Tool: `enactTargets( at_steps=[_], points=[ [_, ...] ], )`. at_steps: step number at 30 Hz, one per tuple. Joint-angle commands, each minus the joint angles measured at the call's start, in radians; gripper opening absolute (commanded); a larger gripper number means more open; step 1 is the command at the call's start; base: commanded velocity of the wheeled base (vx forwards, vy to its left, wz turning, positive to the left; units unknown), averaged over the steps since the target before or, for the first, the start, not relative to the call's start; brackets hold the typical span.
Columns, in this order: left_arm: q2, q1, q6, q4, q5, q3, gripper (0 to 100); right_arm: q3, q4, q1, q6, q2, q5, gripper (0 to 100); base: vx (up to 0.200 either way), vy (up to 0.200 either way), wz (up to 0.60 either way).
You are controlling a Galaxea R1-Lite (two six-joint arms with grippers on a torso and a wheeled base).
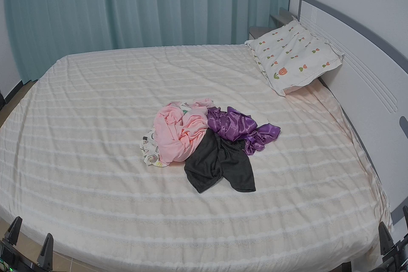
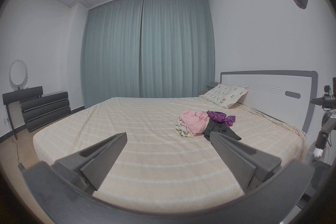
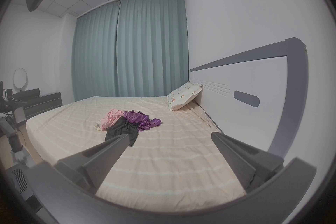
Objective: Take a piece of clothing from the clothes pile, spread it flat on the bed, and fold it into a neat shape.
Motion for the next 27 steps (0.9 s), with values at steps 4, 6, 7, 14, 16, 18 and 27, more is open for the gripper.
enactTargets(
  at_steps=[4,6,7,14,16,18,27],
  points=[
    [-0.016,0.0,0.003,0.001,0.0,0.016,100,-0.262,-0.015,-0.008,0.073,0.147,0.05,100,0.0,0.0,0.0],
    [-0.016,0.0,0.009,-0.001,-0.001,0.016,100,-0.326,0.012,-0.008,0.13,0.259,0.079,100,0.0,0.0,0.0],
    [-0.016,-0.001,0.011,-0.001,-0.001,0.016,100,-0.326,0.015,-0.004,0.124,0.292,0.095,100,0.0,0.0,0.0],
    [-0.016,-0.001,0.008,-0.001,-0.001,0.016,100,-0.263,-0.048,0.002,0.148,0.64,0.213,100,0.0,0.0,0.0],
    [-0.016,-0.001,0.009,-0.001,-0.001,0.016,100,-0.268,-0.107,0.011,0.179,0.755,0.244,100,0.0,0.0,0.0],
    [-0.016,-0.001,0.008,-0.001,-0.001,0.016,100,-0.275,-0.196,0.048,0.194,0.92,0.263,100,0.0,0.0,0.0],
    [-0.016,-0.001,0.004,0.001,-0.001,0.016,100,-0.326,-0.482,0.188,0.318,1.407,0.256,100,0.0,0.0,0.0]
  ],
)
